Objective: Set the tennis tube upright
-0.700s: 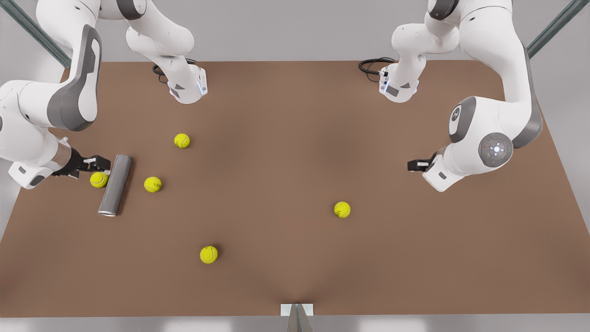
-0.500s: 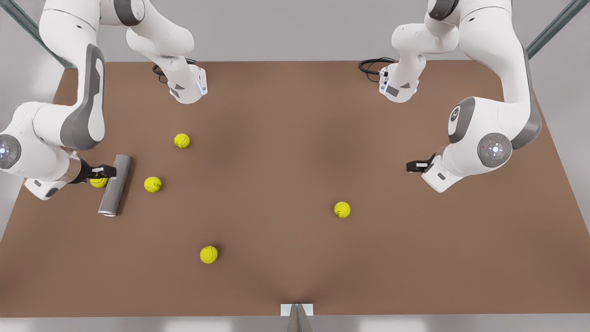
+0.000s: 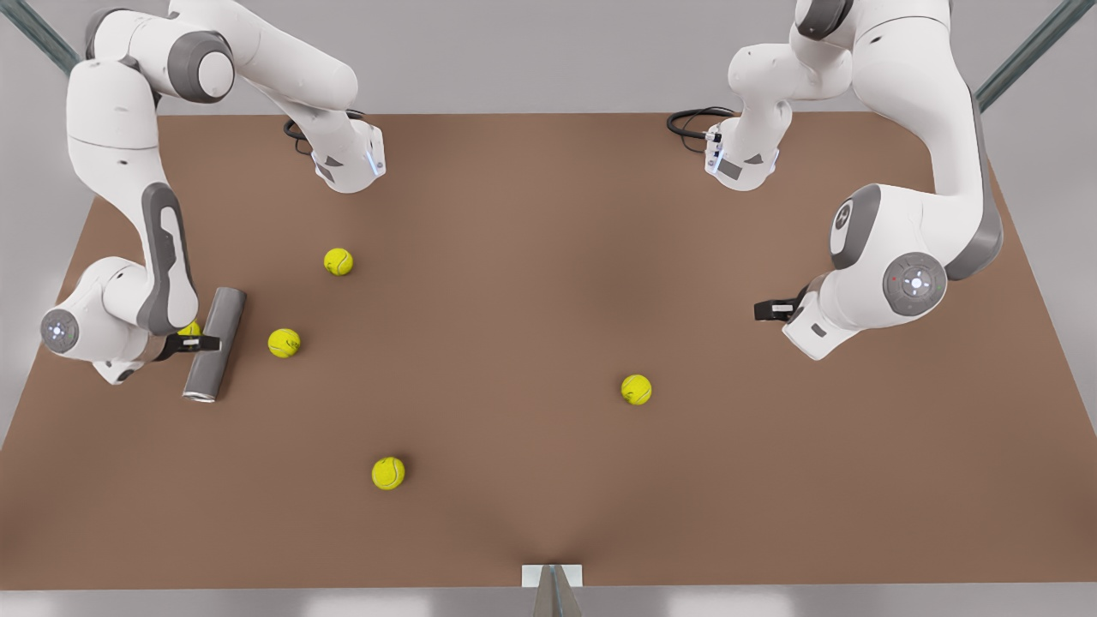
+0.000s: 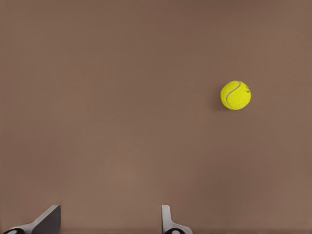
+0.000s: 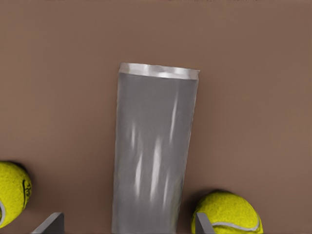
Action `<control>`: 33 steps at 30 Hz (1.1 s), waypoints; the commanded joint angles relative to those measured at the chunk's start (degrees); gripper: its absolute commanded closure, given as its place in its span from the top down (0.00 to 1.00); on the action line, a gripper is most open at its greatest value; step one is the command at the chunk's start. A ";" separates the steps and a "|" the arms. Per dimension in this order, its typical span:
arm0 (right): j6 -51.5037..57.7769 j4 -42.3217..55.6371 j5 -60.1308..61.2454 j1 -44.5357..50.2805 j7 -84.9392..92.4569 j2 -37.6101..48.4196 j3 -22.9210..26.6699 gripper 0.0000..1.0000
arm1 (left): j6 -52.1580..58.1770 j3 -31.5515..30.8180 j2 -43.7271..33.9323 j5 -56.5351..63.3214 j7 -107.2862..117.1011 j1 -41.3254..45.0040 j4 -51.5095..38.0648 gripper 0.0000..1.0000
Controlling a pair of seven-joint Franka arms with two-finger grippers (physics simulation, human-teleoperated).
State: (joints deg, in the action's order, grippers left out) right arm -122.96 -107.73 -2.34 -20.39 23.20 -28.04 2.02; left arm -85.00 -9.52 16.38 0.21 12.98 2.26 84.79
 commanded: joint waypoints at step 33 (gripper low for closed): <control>-12.66 -2.40 -0.04 -0.27 14.07 -6.24 -0.44 0.74 | 1.24 -0.06 0.76 -0.03 1.00 0.02 0.02 1.00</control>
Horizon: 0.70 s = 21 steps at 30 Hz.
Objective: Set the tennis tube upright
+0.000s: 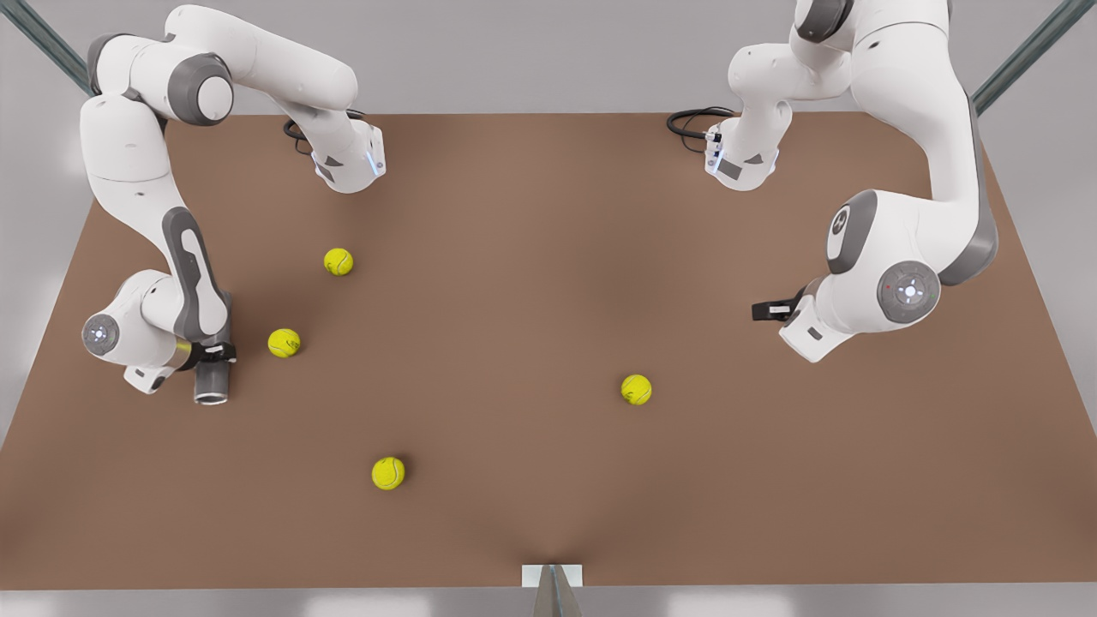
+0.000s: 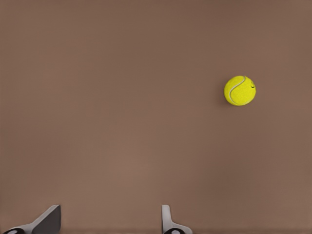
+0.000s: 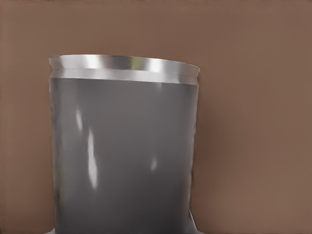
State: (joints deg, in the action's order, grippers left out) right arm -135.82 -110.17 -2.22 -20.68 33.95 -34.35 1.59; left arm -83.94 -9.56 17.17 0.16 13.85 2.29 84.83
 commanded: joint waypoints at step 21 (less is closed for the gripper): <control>15.41 16.12 -4.90 23.14 4.28 8.07 -17.15 0.74 | 0.27 -0.02 -0.03 0.02 0.21 -0.09 -0.11 1.00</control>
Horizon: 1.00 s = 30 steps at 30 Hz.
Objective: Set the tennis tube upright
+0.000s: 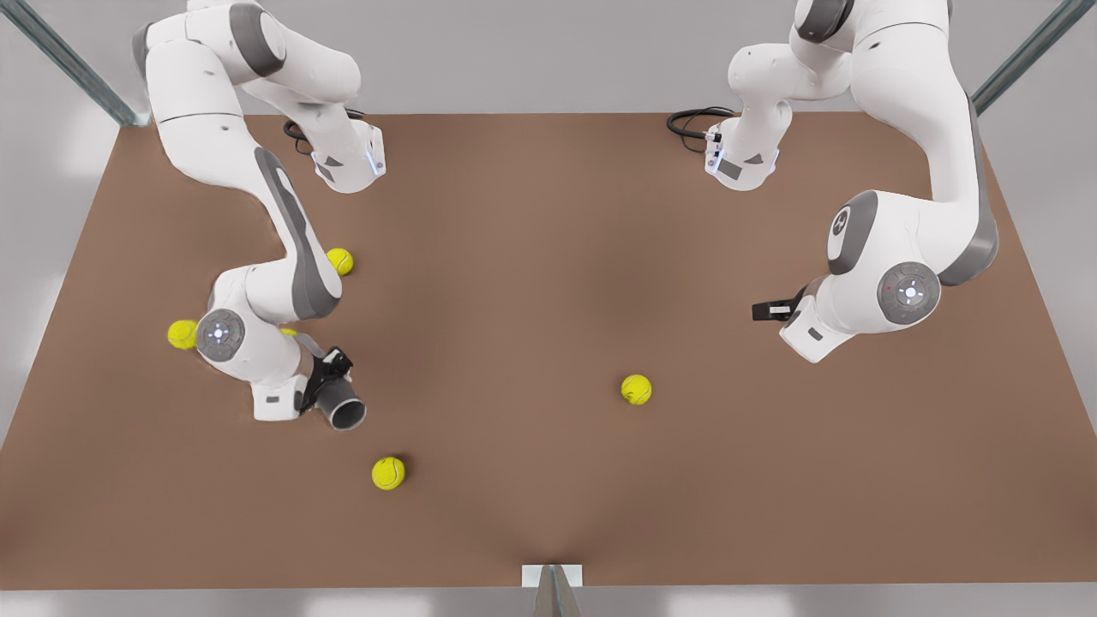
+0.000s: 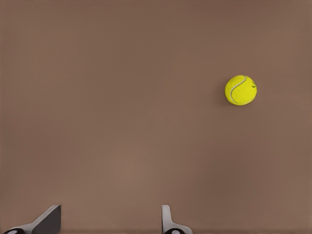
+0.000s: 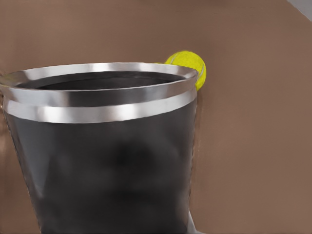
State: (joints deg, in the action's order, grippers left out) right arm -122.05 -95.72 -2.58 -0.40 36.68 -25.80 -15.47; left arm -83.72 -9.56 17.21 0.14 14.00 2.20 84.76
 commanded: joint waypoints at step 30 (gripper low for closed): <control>-7.50 18.64 -19.12 39.78 -3.10 -25.17 7.82 0.74 | 1.63 -0.02 1.60 -0.05 0.24 -0.09 -0.03 1.00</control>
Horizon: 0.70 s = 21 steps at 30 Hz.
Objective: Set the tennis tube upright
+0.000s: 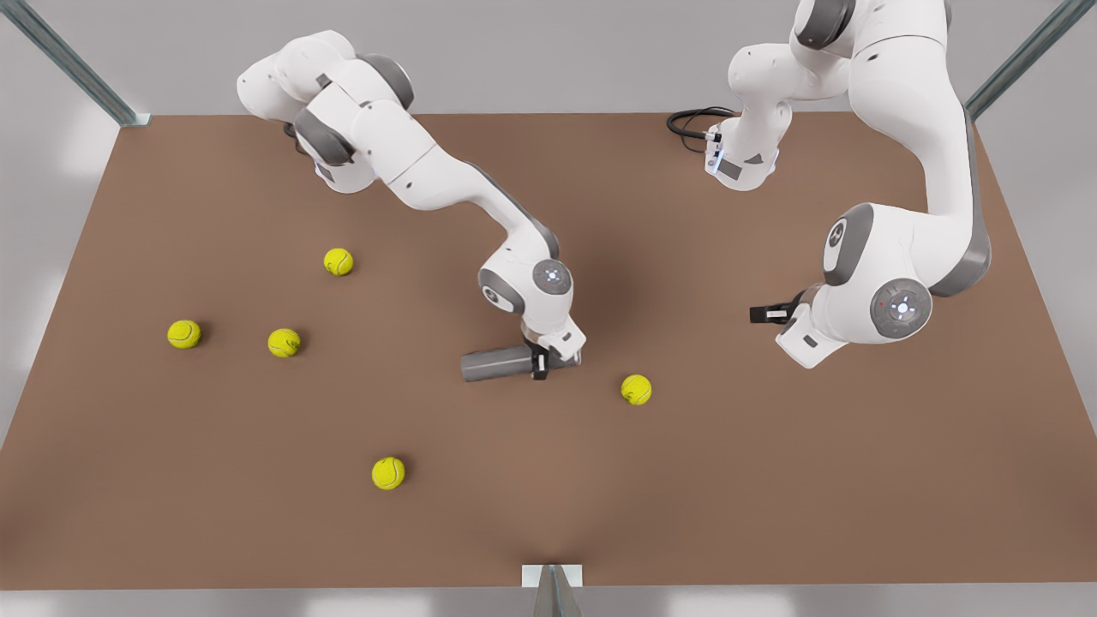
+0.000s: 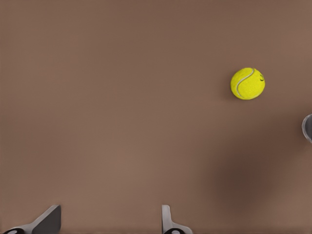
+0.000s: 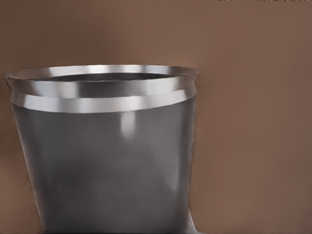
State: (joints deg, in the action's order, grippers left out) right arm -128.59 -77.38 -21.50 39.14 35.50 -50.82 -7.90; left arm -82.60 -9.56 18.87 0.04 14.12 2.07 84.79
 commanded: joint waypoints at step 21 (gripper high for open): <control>37.27 -1.11 6.99 -27.26 -29.70 22.43 0.61 1.00 | -24.18 -10.12 14.00 -17.18 18.92 4.61 -0.50 1.00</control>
State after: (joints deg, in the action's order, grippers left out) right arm -106.61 -78.24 -15.70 15.74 29.27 -29.09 -7.31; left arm -90.39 -18.68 31.27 -13.36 19.29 6.28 84.46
